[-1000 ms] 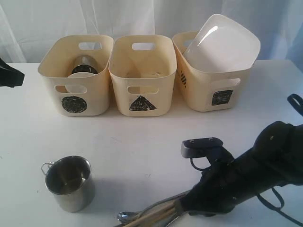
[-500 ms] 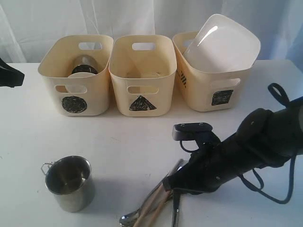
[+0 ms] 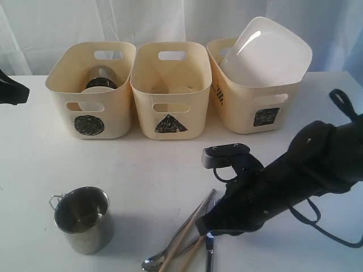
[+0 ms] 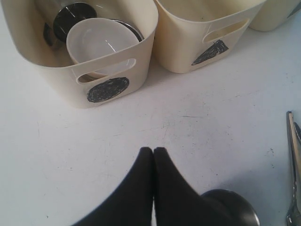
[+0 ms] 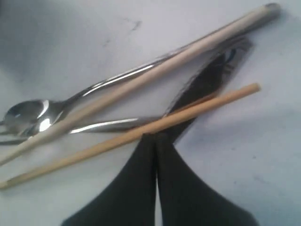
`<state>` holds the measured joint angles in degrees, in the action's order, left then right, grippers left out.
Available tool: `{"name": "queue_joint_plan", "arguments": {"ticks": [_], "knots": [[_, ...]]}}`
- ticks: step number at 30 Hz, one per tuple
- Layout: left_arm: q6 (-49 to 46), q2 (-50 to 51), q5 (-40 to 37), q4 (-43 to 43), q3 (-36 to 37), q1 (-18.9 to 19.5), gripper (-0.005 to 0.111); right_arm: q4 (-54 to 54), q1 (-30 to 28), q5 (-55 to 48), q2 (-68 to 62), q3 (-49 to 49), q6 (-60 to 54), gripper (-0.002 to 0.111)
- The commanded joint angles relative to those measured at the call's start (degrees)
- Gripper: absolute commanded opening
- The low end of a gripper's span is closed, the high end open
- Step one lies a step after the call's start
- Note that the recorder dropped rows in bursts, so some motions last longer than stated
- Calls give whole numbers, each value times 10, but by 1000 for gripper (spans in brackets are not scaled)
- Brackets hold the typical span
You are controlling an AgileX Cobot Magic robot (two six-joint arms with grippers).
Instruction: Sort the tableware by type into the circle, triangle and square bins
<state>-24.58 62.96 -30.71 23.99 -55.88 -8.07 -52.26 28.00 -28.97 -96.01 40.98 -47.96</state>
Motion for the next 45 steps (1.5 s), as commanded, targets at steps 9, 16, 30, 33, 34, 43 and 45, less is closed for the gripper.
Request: {"name": "queue_joint_plan", "arguments": {"ticks": [9,16,30,33,34,43,45], "knots": [[5,-2,-6,4,4,0,0,117,18,-117,72,-2,118,0],[5,-2,-4,4,4,0,0,214,83,-115,67,-2,227,0],[5,-2,-3,4,4,0,0,212,108,-135,67,-2,265,50],[5,-2,-3,4,4,0,0,209,109,-118,65,-2,277,49],[5,-2,-4,4,4,0,0,209,109,-117,62,-2,277,47],[6,-2,-5,4,4,0,0,206,109,-63,47,19,277,47],[6,-2,-5,4,4,0,0,189,109,-53,47,44,333,47]]}}
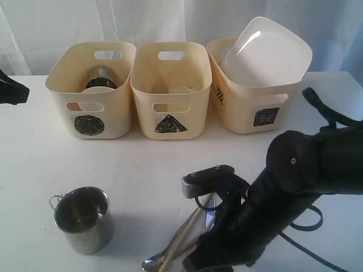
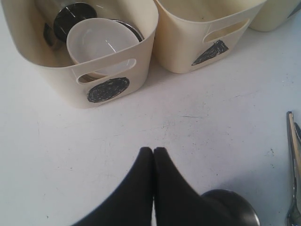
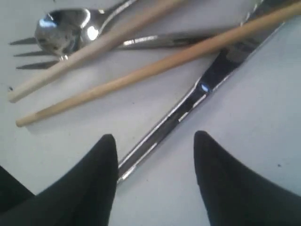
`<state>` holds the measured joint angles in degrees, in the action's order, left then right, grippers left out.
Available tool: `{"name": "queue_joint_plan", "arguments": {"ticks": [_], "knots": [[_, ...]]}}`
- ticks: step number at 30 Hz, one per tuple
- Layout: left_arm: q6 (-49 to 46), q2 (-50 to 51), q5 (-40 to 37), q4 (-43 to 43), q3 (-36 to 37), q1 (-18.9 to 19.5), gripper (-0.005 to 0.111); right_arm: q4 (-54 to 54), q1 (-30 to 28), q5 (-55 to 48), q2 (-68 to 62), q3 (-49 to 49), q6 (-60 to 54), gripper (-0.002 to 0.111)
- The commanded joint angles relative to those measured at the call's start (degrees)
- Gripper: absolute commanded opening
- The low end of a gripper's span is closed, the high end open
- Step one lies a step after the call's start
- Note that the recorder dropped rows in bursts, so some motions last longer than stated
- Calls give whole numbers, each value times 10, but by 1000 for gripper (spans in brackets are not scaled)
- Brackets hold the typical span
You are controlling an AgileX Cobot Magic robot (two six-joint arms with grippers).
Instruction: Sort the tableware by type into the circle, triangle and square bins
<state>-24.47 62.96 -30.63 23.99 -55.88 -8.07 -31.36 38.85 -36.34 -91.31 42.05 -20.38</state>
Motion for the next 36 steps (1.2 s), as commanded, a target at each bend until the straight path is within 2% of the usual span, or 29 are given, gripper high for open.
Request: {"name": "queue_joint_plan", "arguments": {"ticks": [1,5,17,23,25,28,30,33,36], "knots": [[5,-2,-6,4,4,0,0,-24,0,26,-1,42,93,45],[5,-2,-6,4,4,0,0,-32,0,30,-2,47,113,35],[5,-2,-2,4,4,0,0,-32,0,96,-2,47,132,35],[5,-2,-49,10,4,0,0,-13,-2,100,-2,47,137,35],[5,-2,-72,12,4,0,0,-4,-2,104,-2,47,160,31],[5,-2,-85,12,4,0,0,9,-2,94,-2,47,178,17],[5,-2,-88,13,4,0,0,18,-2,81,-2,47,178,12],[-1,-2,-111,38,4,0,0,58,-2,68,-2,47,178,12],[-79,-2,-151,122,4,0,0,98,-12,95,7,47,212,9]]}}
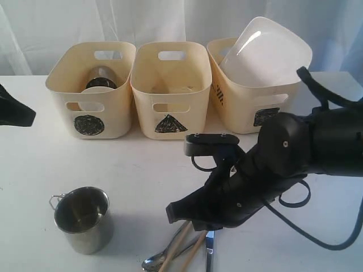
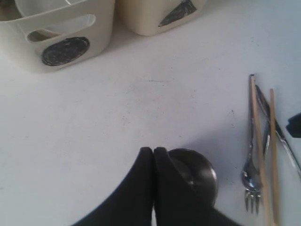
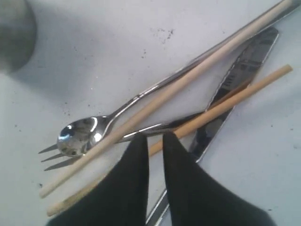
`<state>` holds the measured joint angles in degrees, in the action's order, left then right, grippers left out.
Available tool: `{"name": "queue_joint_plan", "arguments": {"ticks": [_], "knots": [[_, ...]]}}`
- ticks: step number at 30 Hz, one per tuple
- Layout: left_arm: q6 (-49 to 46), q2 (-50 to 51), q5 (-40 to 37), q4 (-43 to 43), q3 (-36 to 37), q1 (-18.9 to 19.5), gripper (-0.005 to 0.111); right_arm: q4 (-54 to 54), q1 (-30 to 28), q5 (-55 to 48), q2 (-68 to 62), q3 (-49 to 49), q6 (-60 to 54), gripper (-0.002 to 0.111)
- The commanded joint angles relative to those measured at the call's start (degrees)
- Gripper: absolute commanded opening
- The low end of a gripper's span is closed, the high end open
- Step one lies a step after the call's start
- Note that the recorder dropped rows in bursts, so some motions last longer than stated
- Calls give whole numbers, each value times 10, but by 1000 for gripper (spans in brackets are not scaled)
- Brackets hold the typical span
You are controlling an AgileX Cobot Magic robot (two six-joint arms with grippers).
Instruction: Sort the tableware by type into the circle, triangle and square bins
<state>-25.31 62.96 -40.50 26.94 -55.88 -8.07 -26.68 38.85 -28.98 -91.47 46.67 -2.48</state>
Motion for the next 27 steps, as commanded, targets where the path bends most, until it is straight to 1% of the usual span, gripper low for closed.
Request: {"name": "queue_joint_plan", "arguments": {"ticks": [1,2,3,5,7,8,10,12,16,19,21,23,27], "knots": [[-101,-2,-67,133,4,0,0,65,-16,38,19,1,45,6],[-140,-2,-89,173,4,0,0,74,-18,54,31,1,54,2],[-160,-2,-103,210,4,0,0,78,-21,69,42,1,58,0],[-187,-1,-137,259,4,0,0,85,-30,89,76,1,58,0],[-187,5,-171,275,4,-1,0,103,-36,93,113,1,57,0],[-186,10,-183,275,6,-8,0,120,-39,93,132,1,57,0],[-186,22,-180,279,21,-27,0,150,-40,92,165,-2,57,0],[-194,32,-144,284,47,-62,0,170,-40,92,198,-8,57,0],[-202,55,-17,295,102,-165,0,180,-40,57,263,-27,57,0],[-202,75,36,292,112,-222,0,180,-40,25,300,-49,68,0],[-208,92,61,291,112,-248,0,180,-40,7,325,-67,75,0],[-211,108,81,291,112,-264,0,180,-40,-2,350,-84,85,0],[-213,147,107,287,112,-277,0,180,-40,-13,408,-121,100,0]]}}
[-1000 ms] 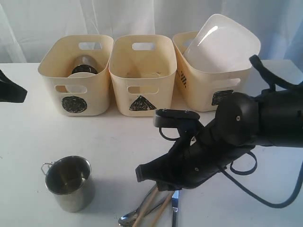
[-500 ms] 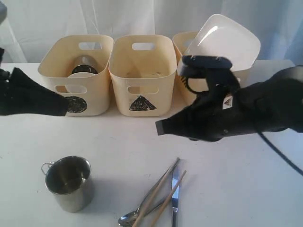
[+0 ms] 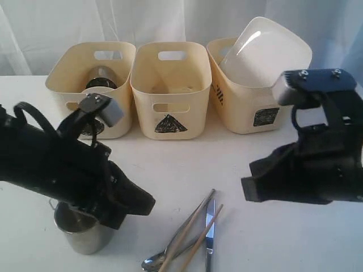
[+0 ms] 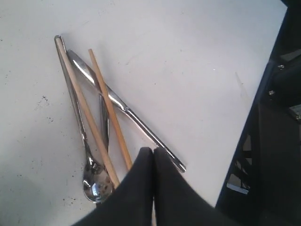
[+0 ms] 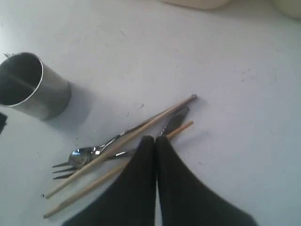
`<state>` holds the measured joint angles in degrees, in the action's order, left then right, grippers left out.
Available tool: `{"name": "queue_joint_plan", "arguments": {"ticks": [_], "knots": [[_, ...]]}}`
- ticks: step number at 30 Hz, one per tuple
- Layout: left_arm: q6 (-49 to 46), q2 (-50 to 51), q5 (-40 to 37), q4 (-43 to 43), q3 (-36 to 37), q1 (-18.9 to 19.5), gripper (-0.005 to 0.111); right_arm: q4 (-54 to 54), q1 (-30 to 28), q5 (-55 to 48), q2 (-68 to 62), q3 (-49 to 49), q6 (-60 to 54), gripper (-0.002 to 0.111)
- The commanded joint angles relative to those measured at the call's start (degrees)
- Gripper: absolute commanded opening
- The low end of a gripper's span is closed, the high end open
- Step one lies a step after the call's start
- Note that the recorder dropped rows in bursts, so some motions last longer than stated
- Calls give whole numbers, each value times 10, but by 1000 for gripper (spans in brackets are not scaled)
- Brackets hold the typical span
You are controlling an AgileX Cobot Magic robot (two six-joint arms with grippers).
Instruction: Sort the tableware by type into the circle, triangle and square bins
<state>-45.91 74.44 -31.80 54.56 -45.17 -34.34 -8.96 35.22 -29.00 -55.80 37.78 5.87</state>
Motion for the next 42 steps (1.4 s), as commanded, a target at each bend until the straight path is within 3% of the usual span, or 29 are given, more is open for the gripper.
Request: {"name": "queue_joint_plan", "arguments": {"ticks": [1,10,18,25,34,42], "knots": [[-10,41,21,11,5,-18,0,3,-4,-15,63,-39,21,0],[-53,126,31,9,-47,-81,2,3,-4,-45,135,-102,38,0],[4,196,41,-97,-114,-115,45,6,-4,-61,140,-120,48,0],[90,241,40,-222,-135,-116,46,9,-4,-69,140,-121,48,0],[88,262,87,-238,-136,-116,46,9,-4,-69,140,-121,48,0],[103,262,81,-230,-136,-117,46,15,-4,-69,140,-121,48,0]]}}
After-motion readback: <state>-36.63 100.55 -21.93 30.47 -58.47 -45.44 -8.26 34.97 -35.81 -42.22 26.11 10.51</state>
